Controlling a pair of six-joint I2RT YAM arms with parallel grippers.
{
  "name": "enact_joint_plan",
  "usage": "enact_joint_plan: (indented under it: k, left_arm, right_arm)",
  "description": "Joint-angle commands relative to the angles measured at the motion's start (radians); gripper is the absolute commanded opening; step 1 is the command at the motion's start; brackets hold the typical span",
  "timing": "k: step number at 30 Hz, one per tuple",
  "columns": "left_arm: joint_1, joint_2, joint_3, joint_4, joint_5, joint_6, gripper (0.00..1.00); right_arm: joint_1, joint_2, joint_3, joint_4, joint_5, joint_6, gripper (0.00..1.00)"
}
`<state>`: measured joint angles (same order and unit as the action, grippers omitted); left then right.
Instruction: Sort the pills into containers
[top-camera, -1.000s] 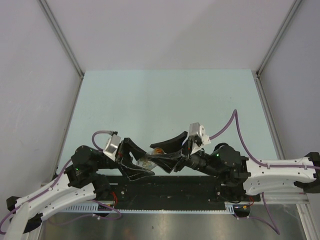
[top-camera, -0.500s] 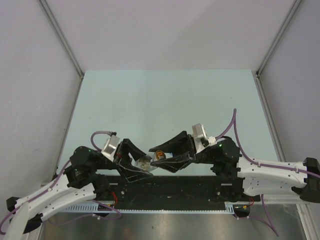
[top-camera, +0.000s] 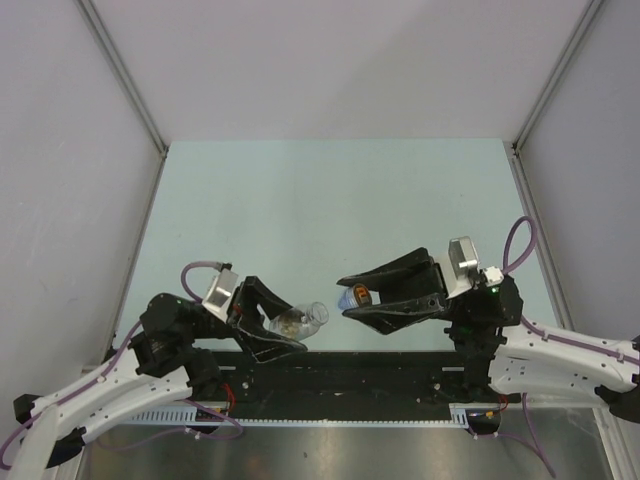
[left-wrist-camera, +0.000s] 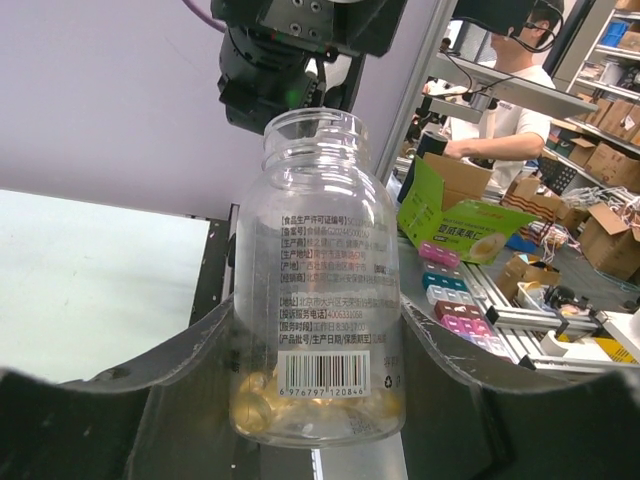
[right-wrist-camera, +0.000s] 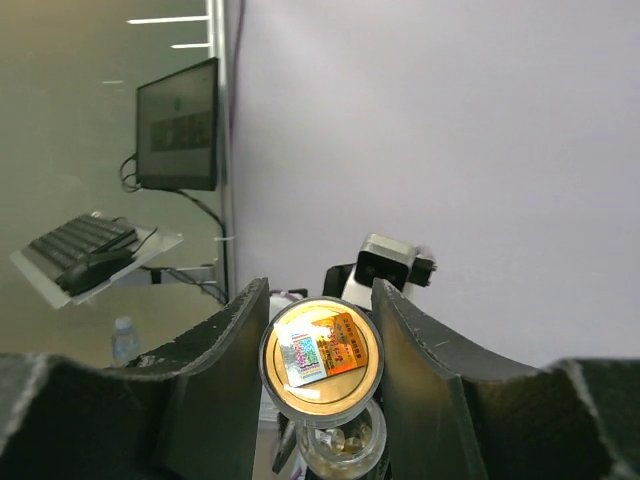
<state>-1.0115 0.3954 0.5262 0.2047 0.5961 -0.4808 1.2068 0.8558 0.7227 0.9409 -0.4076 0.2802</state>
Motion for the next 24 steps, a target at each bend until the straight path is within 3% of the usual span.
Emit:
enact_joint_plan:
  k: [1,6,14,24]
  left_arm:
    - [0.004,-0.007,-0.023,0.042,-0.036,-0.021,0.0]
    - [0.002,-0.009,-0.061,-0.01,-0.094,-0.019,0.01]
    - [0.002,0.002,-0.114,-0.096,-0.206,0.013,0.0]
    - [0.004,0.19,-0.132,-0.142,-0.286,0.004,0.0]
  right_arm:
    - [-0.009,-0.069,0.023,-0.08,0.165,0.013,0.0]
    - [-0.004,-0.168,0.069,-0.466,0.494,-0.078,0.0]
    - [-0.004,-0.314,0.084,-0.919,0.86,-0.009,0.0]
    - [-0.004,-0.376,0.084,-1.171,0.932,0.041,0.0]
